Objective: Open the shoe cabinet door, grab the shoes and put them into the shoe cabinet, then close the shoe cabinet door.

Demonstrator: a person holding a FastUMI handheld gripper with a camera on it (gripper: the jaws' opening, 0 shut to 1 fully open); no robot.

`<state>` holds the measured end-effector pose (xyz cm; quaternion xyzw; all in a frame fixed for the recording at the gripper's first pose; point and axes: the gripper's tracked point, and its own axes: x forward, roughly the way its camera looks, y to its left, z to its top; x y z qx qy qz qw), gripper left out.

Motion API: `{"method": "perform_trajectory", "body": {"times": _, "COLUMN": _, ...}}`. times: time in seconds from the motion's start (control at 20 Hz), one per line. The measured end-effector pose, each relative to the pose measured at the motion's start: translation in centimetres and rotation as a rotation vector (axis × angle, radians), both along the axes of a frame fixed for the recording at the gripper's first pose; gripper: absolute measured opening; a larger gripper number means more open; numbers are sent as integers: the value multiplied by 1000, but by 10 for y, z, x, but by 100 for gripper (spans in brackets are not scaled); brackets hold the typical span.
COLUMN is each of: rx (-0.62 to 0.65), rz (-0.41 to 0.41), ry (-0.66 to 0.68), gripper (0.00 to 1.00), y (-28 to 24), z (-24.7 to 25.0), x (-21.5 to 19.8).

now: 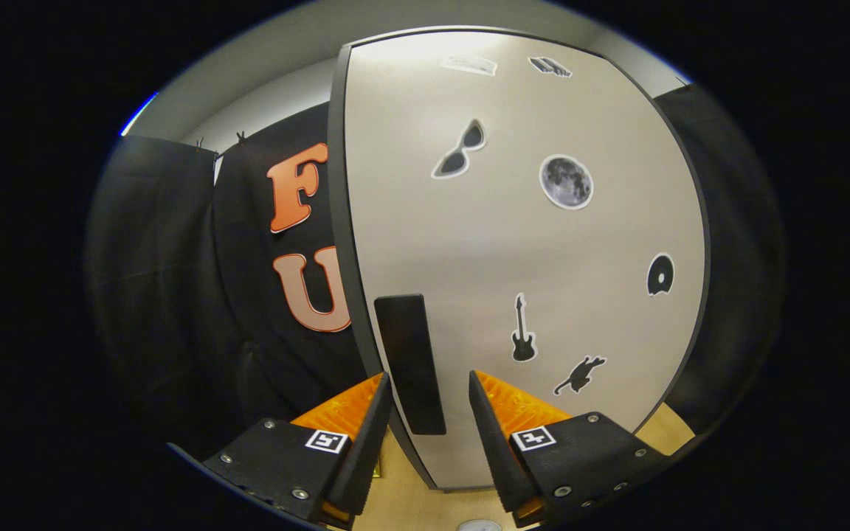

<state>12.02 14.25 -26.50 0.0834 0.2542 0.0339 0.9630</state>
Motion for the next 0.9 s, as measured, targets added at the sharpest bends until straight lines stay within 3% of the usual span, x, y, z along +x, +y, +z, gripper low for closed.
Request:
{"method": "perform_trajectory", "body": {"times": 0.25, "rx": -53, "rz": -41, "ry": -16, "gripper": 40, "y": 4, "z": -10, "x": 14}}
{"method": "perform_trajectory", "body": {"times": 0.5, "rx": -71, "rz": -34, "ry": -31, "gripper": 25, "y": 4, "z": -9, "x": 8}}
{"method": "perform_trajectory", "body": {"times": 0.9, "rx": -63, "rz": 30, "ry": -40, "gripper": 21, "y": -4, "z": 15, "x": -29}}
